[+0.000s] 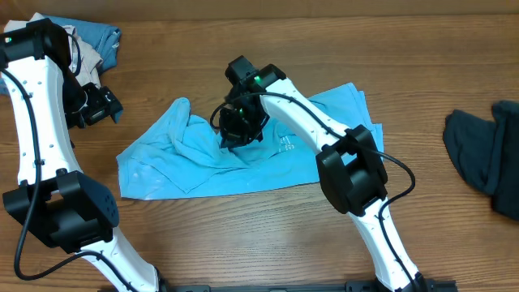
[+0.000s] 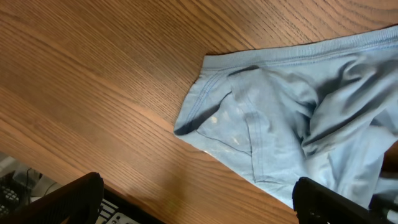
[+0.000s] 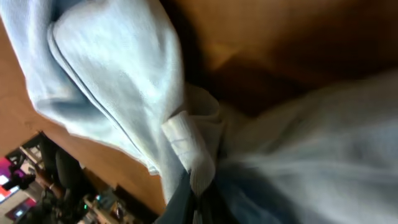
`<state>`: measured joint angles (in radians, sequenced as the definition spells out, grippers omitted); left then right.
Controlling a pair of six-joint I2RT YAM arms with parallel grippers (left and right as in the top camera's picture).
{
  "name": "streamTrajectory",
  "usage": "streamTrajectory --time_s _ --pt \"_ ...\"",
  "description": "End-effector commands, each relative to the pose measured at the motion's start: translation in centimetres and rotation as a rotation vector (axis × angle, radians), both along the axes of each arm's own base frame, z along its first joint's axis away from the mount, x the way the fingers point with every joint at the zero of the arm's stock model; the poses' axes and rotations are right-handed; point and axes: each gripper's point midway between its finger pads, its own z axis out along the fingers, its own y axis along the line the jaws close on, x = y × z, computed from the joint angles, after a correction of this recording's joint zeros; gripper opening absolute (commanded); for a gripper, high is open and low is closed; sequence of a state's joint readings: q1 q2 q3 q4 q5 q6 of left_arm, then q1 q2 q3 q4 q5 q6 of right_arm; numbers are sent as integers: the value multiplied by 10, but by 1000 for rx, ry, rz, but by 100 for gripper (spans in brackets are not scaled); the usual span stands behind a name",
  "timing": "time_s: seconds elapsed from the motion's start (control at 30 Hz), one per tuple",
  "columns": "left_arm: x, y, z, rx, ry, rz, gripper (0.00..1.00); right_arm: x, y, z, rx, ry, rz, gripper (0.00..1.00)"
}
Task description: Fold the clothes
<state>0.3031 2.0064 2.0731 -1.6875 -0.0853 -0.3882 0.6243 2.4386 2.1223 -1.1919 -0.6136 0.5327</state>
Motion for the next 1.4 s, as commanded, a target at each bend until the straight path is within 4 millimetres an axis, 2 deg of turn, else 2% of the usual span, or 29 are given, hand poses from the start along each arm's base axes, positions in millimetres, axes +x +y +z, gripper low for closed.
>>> streamTrajectory --time_s 0.0,0.13,0.23,0.3,0.33,0.37,0.4,0.47,0.53,0.57,0.6,0.63,0.73,0.8,0.93,1.03,1.1,1.3,1.37 --pt "-2 0 11 1 -32 -9 100 -27 5 46 29 -4 69 4" --pt "-2 0 11 1 -32 -9 100 -54 -1 43 -37 49 123 4" --pt "-3 0 11 1 -31 -9 100 -59 -17 33 -149 40 131 5" --pt "-3 0 11 1 -31 -9 100 -64 -31 26 -247 30 146 14" --pt "-3 0 11 1 -31 -9 100 -65 -36 22 -286 19 153 22" --pt "-2 0 11 1 -32 -9 100 -62 -44 18 -339 -8 157 45" --pt "-2 0 11 1 -32 -9 100 -53 -55 13 -413 -57 153 58" --pt "-2 0 11 1 -32 -9 100 -42 -57 13 -425 -66 78 57" --pt "-2 0 11 1 -32 -9 100 -20 -47 27 -368 -133 32 57" --pt "-2 0 11 1 -32 -9 100 -1 -35 45 -302 -216 27 64" --pt "-2 0 11 1 -32 -9 100 14 -21 59 -224 -304 58 81" --pt "-2 0 11 1 -32 -9 100 25 -8 65 -162 -365 78 92" --pt "-2 0 11 1 -32 -9 100 29 -5 54 -143 -350 76 92" --pt "-2 0 11 0 -32 -8 100 24 15 51 -14 -350 152 92" --pt "-2 0 11 0 -32 -8 100 29 33 53 70 -363 134 91" --pt "-2 0 11 0 -32 -8 100 30 41 53 69 -328 49 88" --pt "-3 0 11 1 -32 -7 100 36 39 44 9 -324 -34 84" --pt "-12 25 11 -4 -39 127 100 12 56 28 -36 -379 59 79" --pt "-6 8 11 -126 -79 24 100 10 52 21 -145 -448 55 82"
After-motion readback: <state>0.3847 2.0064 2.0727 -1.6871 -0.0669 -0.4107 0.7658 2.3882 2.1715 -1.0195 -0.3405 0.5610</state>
